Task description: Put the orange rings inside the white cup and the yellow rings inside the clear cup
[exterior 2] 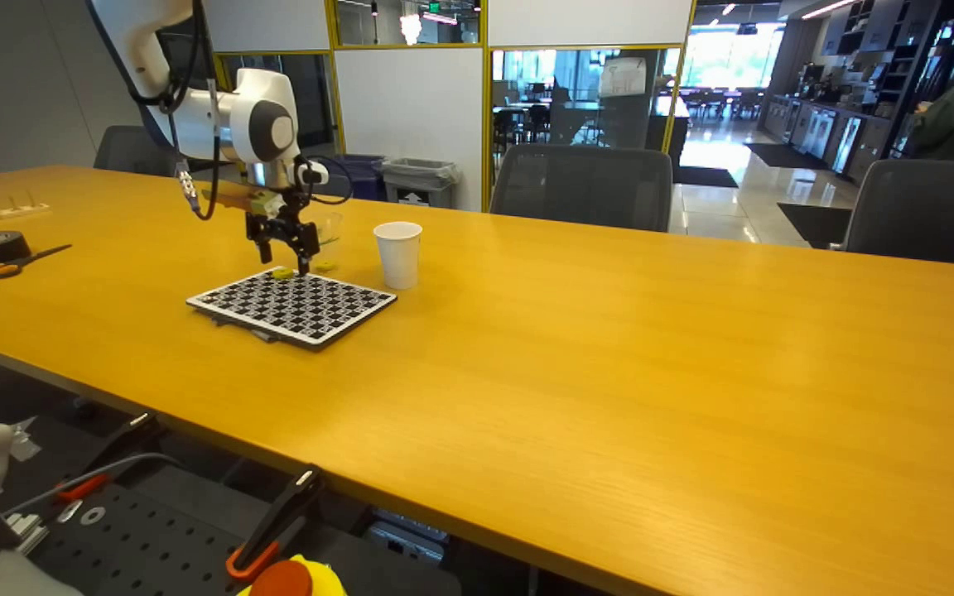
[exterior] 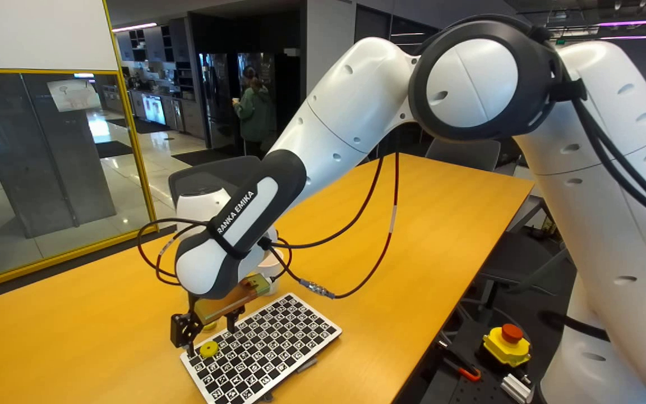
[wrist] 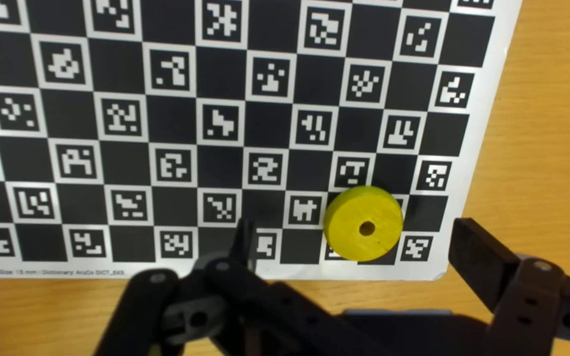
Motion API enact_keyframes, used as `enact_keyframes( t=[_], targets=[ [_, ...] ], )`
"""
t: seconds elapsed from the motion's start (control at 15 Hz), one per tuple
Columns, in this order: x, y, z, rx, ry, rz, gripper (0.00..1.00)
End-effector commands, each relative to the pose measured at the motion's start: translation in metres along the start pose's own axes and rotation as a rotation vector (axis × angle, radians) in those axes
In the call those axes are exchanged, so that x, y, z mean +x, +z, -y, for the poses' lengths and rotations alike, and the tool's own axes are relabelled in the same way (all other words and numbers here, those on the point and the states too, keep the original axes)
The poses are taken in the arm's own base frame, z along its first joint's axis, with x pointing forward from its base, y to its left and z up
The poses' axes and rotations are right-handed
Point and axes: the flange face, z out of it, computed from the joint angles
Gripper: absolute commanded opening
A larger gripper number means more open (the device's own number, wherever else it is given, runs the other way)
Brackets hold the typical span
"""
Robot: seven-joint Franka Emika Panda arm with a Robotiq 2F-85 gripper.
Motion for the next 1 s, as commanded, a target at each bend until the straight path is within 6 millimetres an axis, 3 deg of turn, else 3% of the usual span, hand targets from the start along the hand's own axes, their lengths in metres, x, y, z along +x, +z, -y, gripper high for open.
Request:
enact_keyframes(
  t=[0.0,0.33,0.4,0.47,0.93],
  targets=[
    [0.0094,-0.0007,0.0066,0.017,0.002,-0.013,1.0],
    [0.01,0.0021,0.0068,0.015,0.001,-0.005,1.0],
    [0.01,0.0025,0.0068,0.015,0.002,-0.005,0.75],
    [0.0099,0.0029,0.0068,0.014,0.002,-0.005,0.73],
    [0.0111,0.0013,0.0039,0.012,0.009,-0.006,0.21]
  ],
)
